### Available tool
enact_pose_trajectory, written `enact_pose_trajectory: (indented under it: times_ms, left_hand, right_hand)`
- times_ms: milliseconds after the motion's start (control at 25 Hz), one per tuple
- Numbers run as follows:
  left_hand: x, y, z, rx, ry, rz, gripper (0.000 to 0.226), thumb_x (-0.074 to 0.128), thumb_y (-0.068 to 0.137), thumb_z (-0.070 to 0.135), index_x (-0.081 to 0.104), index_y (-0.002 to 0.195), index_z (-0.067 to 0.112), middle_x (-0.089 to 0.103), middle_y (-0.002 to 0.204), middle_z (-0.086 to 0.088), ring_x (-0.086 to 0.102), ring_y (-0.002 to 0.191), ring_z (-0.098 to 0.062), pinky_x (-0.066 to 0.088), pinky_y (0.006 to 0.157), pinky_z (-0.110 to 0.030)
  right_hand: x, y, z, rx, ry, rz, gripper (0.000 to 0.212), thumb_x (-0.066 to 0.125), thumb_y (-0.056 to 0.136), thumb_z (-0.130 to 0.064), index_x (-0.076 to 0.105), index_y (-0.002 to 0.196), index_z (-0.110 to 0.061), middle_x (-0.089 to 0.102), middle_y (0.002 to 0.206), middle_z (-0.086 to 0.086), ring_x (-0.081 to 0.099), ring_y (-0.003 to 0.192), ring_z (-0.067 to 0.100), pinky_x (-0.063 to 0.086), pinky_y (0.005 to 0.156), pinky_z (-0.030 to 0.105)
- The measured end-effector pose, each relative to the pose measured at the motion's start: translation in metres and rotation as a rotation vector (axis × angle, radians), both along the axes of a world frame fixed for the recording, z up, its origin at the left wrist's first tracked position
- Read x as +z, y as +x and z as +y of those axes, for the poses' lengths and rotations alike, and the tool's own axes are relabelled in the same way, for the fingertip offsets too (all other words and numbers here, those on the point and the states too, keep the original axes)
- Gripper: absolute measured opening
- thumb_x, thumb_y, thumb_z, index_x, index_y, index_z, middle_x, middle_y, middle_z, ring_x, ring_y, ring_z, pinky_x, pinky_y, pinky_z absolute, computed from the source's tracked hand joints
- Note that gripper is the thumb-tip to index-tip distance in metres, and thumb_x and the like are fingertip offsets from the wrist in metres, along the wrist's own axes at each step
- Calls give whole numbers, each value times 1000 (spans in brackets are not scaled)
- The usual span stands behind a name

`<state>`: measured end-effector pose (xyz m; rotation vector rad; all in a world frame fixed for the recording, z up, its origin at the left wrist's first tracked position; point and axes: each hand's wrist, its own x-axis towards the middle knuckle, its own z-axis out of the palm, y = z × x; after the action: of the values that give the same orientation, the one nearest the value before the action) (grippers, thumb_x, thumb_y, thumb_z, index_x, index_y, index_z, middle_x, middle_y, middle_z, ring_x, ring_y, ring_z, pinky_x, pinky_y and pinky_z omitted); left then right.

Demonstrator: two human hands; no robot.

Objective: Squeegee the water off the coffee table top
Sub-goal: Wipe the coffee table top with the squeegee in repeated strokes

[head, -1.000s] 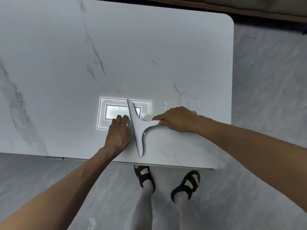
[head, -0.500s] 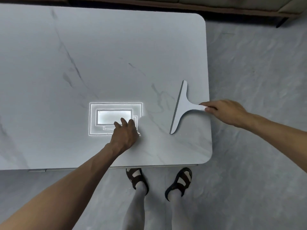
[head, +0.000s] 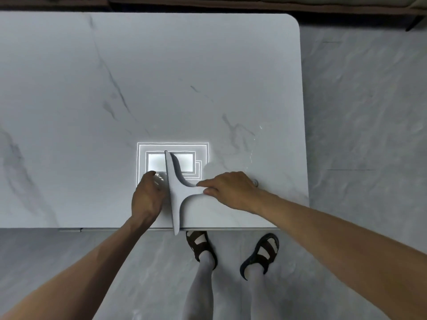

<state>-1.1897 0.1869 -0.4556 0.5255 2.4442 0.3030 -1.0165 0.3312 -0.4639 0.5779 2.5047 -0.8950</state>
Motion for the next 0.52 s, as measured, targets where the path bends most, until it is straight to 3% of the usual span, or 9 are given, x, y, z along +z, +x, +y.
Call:
enact_pose_trajectory:
  times_ms: [120, 240, 360, 520]
  left_hand:
    - [-11, -4, -16, -120, -34, -17, 35, 46, 92, 10, 49, 127, 7, 57, 124, -15, 56, 111, -34, 43, 89, -36]
    - [-22, -4, -23, -325, -113, -31, 45, 48, 86, 0, 46, 131, 5, 47, 128, -17, 50, 114, -34, 44, 88, -38]
    - [-20, 0, -15, -257, -157, -73, 45, 52, 89, 5, 46, 134, 7, 38, 138, -20, 46, 121, -38, 45, 93, -44]
    - [-16, 0, -10, -253, -180, -98, 47, 53, 90, 12, 45, 136, 7, 36, 142, -23, 46, 123, -41, 44, 97, -47]
  right_hand:
    - [-10, -7, -10, 25, 9, -20, 33, 36, 98, -49, 51, 127, -50, 68, 116, -2, 62, 104, 25, 34, 66, 31]
    - [-9, 33, 29, -24, 34, -90, 34, 36, 98, -49, 49, 129, -51, 66, 123, -7, 61, 109, 20, 42, 77, 32]
    - [7, 98, 78, -98, 121, -202, 35, 36, 98, -50, 47, 132, -52, 59, 132, -13, 57, 116, 15, 39, 82, 27]
    - [40, 152, 117, -119, 312, -357, 36, 36, 98, -51, 47, 132, -52, 63, 127, -13, 62, 109, 14, 43, 79, 28]
